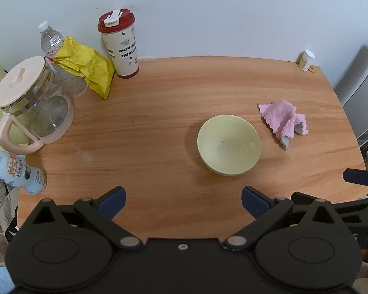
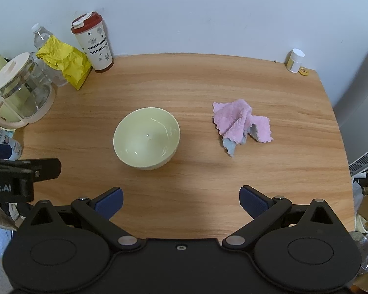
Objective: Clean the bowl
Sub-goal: 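Move the right tool to the pink cloth while the left tool approaches the bowl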
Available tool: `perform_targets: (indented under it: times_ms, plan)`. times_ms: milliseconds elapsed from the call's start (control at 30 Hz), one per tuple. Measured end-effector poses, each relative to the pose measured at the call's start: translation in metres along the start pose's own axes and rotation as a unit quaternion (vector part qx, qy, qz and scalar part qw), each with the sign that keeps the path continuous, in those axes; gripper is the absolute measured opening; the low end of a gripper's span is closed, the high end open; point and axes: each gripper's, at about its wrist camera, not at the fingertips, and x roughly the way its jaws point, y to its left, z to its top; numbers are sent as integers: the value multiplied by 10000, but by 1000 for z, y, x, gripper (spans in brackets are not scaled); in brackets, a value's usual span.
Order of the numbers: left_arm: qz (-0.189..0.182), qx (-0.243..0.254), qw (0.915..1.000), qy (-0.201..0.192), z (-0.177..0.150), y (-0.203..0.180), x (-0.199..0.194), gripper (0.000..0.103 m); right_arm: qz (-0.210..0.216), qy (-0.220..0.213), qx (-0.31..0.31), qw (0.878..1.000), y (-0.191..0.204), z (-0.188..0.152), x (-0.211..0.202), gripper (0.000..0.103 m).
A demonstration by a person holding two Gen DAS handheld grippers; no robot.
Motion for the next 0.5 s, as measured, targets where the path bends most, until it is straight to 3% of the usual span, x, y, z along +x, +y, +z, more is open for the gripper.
perform_targets:
  times_ms: [200, 300, 400, 500]
  plan:
    - [-27, -1, 10000, -32, 2, 5, -1, 102, 87, 28, 6, 10000, 1, 3, 1, 102]
    - [-138, -46, 9996, -258, 7, 12, -7, 102, 224, -13, 163, 9996, -6, 7, 0, 102]
    - [-248, -164, 9977, -612, 11, 21, -17, 103, 365, -569, 866, 9939, -28, 10, -13, 102]
    - [-319, -408, 9952, -827, 15, 29, -21, 103, 667, -1159, 1650, 9772, -54, 15, -30, 103]
